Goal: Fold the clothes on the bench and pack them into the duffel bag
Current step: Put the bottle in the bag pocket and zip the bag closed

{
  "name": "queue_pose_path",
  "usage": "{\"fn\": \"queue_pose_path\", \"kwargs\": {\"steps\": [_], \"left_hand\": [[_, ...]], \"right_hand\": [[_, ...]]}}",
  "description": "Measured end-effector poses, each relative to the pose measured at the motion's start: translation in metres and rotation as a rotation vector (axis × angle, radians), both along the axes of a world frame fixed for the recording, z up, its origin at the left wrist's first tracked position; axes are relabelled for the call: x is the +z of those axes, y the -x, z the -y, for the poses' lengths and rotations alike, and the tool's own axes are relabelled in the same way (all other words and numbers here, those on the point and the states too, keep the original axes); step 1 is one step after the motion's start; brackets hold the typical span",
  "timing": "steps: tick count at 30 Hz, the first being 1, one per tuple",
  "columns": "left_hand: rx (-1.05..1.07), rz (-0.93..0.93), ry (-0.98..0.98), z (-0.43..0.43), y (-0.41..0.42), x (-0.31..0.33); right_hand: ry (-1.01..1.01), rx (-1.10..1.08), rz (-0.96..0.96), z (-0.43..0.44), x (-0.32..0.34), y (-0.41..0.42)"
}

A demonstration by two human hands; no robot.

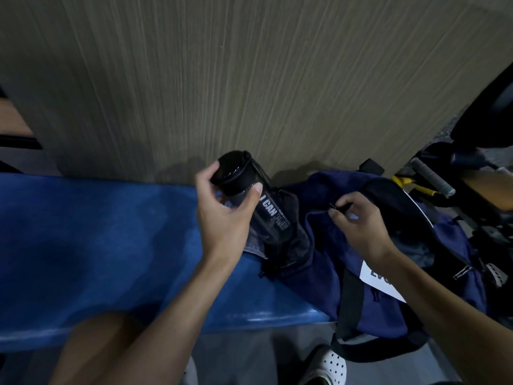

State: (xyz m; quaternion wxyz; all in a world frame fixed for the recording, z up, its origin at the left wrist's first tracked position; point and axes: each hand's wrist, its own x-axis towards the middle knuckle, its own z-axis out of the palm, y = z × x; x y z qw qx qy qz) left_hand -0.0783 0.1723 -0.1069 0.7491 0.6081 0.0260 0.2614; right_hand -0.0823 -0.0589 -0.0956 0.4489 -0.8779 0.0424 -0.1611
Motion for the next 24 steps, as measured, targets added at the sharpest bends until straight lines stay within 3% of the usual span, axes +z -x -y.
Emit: {"fn": "queue_pose_path", "kwargs": {"steps": [7,14,19,24], "left_hand": [[-0.072,-0.253,0.067,0.013,0.000,-0.038],[-0.265,-0.425,0.077,0.026,0.007,-0.060],[-0.286,-0.445,-0.192,0.015,-0.006,-0.067],[-0.342,-0.433,-0.332,0.007,-0.014,-0.071]], "right_hand": [[0.104,0.094,-0.182,0.004,-0.005,-0.005],[0.204,-0.027,-0.116,0.004,0.006,-0.011],[0.161,-0.022,-0.131,0.004,0.009,-0.009],[0.182,-0.020,-0.119,-0.005,0.018,-0.008]]}}
